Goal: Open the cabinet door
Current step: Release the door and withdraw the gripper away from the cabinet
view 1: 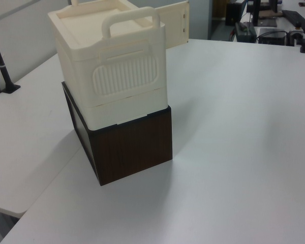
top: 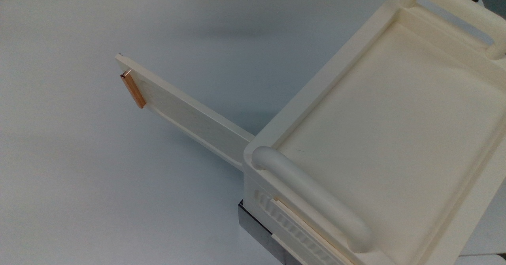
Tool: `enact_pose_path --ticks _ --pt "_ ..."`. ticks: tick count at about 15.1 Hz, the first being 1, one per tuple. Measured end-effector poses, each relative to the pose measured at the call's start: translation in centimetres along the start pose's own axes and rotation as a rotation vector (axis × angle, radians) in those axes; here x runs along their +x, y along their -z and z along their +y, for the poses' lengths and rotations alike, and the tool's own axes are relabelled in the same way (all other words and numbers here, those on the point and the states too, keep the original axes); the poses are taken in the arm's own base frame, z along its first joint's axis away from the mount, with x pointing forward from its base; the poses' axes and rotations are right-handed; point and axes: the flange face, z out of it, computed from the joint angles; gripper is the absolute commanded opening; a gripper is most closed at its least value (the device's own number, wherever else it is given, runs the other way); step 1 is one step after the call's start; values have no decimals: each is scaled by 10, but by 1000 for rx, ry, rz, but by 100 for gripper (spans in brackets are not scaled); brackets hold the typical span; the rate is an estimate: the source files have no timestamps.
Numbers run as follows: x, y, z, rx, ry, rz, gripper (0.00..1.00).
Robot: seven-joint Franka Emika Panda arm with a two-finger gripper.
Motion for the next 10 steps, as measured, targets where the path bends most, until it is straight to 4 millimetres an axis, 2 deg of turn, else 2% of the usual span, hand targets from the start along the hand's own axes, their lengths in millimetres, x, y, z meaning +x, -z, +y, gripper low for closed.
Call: enact_pose_path --ticks 4,10 --pt "18 -17 -21 -10 -22 56 100" --pt "24 -26 -16 -18 -30 82 100"
